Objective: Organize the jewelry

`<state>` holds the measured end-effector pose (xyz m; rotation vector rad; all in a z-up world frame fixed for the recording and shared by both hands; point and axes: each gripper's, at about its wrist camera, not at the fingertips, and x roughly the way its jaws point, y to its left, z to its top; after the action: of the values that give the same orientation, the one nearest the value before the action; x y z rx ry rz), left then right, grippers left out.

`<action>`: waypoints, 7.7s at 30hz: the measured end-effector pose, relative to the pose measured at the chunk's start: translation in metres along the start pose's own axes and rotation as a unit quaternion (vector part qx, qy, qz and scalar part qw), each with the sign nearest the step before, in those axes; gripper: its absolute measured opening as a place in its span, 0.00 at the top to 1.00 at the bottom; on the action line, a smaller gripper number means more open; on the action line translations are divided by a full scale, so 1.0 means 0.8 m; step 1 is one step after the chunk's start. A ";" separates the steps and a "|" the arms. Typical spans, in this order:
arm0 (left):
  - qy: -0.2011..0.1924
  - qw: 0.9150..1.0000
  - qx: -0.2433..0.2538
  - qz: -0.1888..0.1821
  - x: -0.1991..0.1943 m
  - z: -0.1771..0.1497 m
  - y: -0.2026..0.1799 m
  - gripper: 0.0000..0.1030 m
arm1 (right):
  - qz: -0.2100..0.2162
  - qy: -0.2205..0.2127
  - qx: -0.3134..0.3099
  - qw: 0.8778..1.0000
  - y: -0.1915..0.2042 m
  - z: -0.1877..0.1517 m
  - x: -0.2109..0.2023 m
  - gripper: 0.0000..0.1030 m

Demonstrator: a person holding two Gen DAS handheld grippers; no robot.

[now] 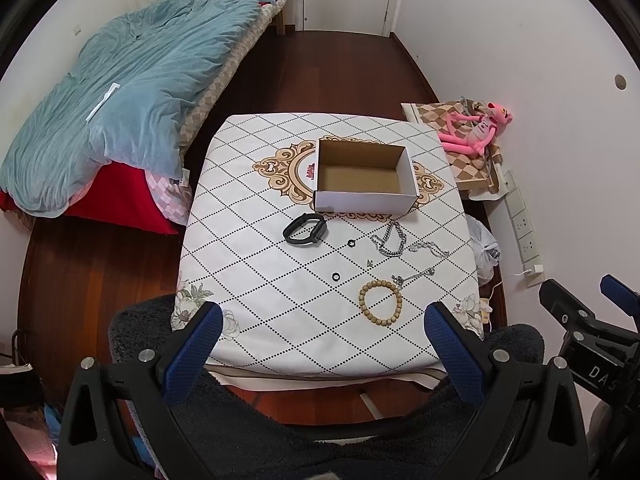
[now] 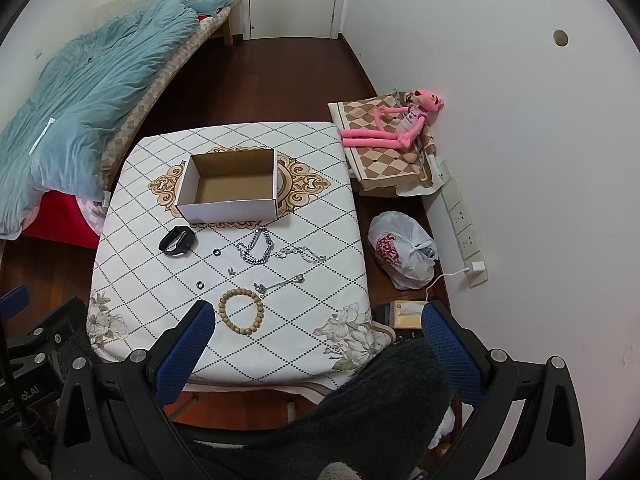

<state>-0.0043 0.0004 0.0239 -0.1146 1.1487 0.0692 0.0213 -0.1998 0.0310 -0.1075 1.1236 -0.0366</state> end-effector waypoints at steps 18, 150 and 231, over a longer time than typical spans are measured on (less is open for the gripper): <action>-0.008 1.000 0.003 0.006 0.003 -0.003 -0.003 0.00 | 0.005 0.000 0.008 1.000 -0.004 -0.008 0.001 0.00; 0.062 0.995 -0.017 -0.070 0.337 0.252 0.041 0.05 | 0.225 0.140 0.049 0.963 0.075 0.242 0.346 0.49; 0.042 0.995 0.019 0.086 0.314 -0.002 0.030 0.00 | 0.126 0.099 0.069 0.985 0.017 -0.042 0.325 0.26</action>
<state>0.0945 0.0228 -0.2074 0.0158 1.2416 0.1959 0.1030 -0.2103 -0.2184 0.1655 1.3220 0.1023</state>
